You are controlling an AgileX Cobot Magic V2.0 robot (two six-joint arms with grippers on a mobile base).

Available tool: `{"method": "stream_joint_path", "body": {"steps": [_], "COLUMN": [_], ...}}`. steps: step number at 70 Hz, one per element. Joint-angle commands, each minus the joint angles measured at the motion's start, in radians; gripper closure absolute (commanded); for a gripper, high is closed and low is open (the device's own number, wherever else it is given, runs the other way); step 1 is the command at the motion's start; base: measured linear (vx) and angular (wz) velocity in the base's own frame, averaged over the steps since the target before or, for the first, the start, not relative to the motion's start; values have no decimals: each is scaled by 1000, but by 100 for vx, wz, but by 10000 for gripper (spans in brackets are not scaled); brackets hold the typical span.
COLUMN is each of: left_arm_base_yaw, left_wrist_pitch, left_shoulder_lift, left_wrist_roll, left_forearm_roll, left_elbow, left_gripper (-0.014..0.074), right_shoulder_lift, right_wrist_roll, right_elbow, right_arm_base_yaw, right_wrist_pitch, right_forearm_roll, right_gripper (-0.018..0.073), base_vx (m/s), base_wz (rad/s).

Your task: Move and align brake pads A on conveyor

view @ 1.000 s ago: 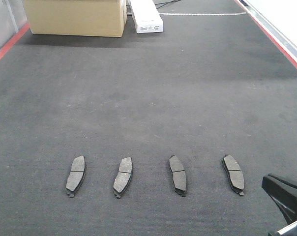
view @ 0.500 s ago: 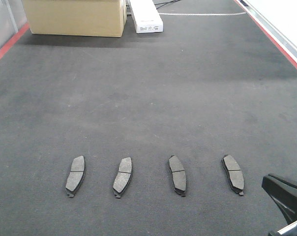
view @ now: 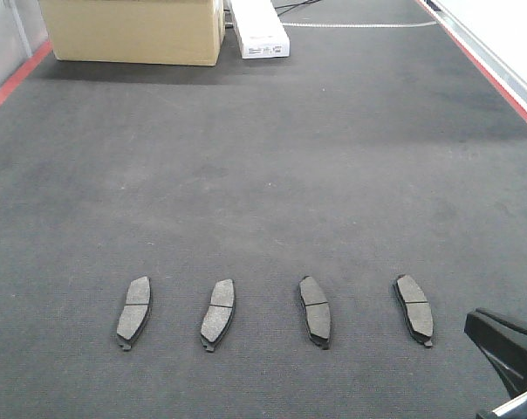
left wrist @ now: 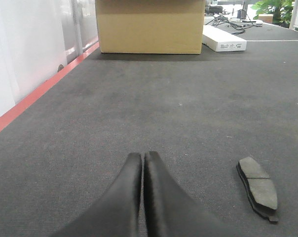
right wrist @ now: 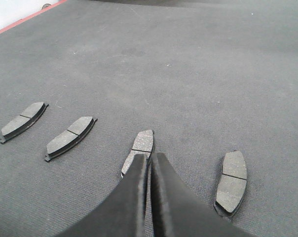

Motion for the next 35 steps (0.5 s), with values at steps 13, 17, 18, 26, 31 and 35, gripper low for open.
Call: {"method": "stream_joint_path", "body": {"steps": [13,17,18,26,31,35], "left_arm_base_yaw": [-9,-9,-9,-9,-9,-9], "left_wrist_pitch": [-77,-77,-77,-77,-77,-77], "left_shoulder_lift": [-13,-13,-13,-13,-13,-13], "left_wrist_roll": [-9,-9,-9,-9,-9,-9], "left_forearm_roll": [-2,-2,-2,-2,-2,-2], "left_elbow": [27,27,27,27,27,27], "left_gripper": [603,603,603,603,603,603], "right_shoulder_lift": [2,2,2,2,-5,-18], "right_wrist_roll": [-11,-11,-11,-16,-39,-88], "right_elbow": [-28,-28,-28,-28,-28,-28], "right_arm_base_yaw": [-5,-5,-5,-5,-5,-16], "right_wrist_pitch": [-72,-72,-72,-73,-82,-97], "right_forearm_roll": [-10,-10,-10,-10,-11,-3], "right_gripper": [560,560,560,560,560,560], "base_vx": [0,0,0,0,0,0], "base_wz": [0,0,0,0,0,0]}}
